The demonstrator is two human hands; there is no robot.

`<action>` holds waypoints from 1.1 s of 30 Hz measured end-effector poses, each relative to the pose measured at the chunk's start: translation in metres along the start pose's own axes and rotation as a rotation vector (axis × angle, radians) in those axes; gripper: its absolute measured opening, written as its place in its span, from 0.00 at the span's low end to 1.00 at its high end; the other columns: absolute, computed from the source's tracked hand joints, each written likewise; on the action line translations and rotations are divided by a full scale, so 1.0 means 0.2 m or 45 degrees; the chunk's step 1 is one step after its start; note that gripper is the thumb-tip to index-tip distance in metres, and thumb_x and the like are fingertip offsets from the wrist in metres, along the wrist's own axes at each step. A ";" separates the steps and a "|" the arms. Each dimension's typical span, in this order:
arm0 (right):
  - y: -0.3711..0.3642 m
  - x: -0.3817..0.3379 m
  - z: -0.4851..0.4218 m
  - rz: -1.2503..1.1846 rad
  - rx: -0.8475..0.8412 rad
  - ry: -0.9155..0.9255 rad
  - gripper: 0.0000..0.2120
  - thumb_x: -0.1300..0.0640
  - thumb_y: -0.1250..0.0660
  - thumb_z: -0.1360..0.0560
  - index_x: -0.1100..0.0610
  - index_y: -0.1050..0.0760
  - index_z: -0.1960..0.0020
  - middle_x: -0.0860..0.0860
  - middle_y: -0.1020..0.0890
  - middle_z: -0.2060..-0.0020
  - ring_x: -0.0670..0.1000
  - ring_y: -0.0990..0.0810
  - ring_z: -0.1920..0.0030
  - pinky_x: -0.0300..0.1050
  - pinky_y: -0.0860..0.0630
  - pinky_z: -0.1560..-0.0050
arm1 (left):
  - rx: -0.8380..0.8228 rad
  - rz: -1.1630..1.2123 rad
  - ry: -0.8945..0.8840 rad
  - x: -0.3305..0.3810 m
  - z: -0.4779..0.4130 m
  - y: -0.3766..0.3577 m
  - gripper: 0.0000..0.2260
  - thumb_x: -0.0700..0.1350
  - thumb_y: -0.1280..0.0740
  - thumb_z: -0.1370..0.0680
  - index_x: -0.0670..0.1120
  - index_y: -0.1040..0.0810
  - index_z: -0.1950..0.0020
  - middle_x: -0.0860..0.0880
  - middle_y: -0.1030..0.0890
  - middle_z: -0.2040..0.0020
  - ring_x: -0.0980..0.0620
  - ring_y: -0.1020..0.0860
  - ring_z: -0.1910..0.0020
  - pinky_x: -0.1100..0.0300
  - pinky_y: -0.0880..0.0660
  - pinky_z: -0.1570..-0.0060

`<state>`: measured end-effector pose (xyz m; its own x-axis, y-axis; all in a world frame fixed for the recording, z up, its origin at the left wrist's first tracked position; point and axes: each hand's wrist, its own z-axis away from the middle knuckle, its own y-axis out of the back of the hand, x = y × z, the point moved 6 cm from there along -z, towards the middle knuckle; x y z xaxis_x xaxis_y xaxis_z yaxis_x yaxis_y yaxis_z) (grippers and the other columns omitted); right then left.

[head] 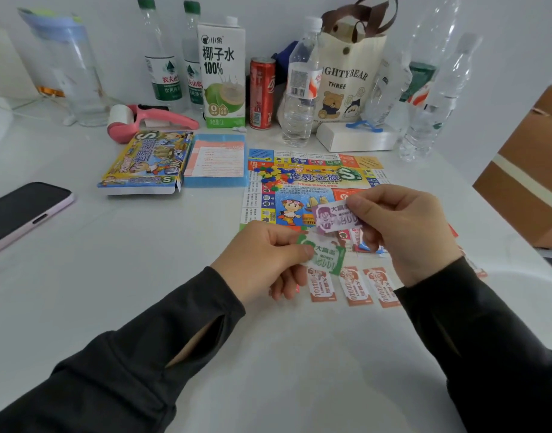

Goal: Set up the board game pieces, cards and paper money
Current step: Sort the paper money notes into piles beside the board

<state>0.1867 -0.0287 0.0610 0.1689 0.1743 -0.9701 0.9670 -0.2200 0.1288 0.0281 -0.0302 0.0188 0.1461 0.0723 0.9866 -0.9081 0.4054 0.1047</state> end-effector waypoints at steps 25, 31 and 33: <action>-0.08 0.05 0.02 0.140 -0.224 -0.044 0.08 0.67 0.28 0.32 0.55 0.21 0.60 0.48 0.22 0.77 0.45 0.29 0.79 0.36 0.30 0.77 | 0.288 0.269 -0.121 0.02 0.00 0.06 0.09 0.36 0.37 0.23 0.40 0.23 0.63 0.47 0.22 0.75 0.54 0.28 0.82 0.67 0.32 0.82; 0.01 0.03 -0.01 0.319 -0.043 -0.033 0.11 0.62 0.29 0.30 0.55 0.25 0.69 0.46 0.24 0.82 0.42 0.31 0.82 0.32 0.32 0.78 | 0.250 0.370 -0.085 -0.01 -0.01 0.06 0.07 0.37 0.37 0.23 0.39 0.24 0.60 0.46 0.22 0.75 0.54 0.27 0.81 0.66 0.31 0.82; 0.05 0.04 -0.03 0.257 0.029 -0.046 0.11 0.62 0.29 0.29 0.55 0.24 0.69 0.47 0.25 0.83 0.42 0.32 0.83 0.32 0.33 0.78 | 0.260 0.390 -0.077 -0.01 -0.01 0.06 0.07 0.37 0.37 0.23 0.38 0.23 0.59 0.46 0.22 0.75 0.54 0.27 0.81 0.66 0.31 0.82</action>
<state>0.1980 -0.0241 0.0559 0.3517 0.0897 -0.9318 0.9094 -0.2687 0.3174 0.0175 -0.0227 0.0181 -0.1626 0.1059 0.9810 -0.9665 0.1830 -0.1800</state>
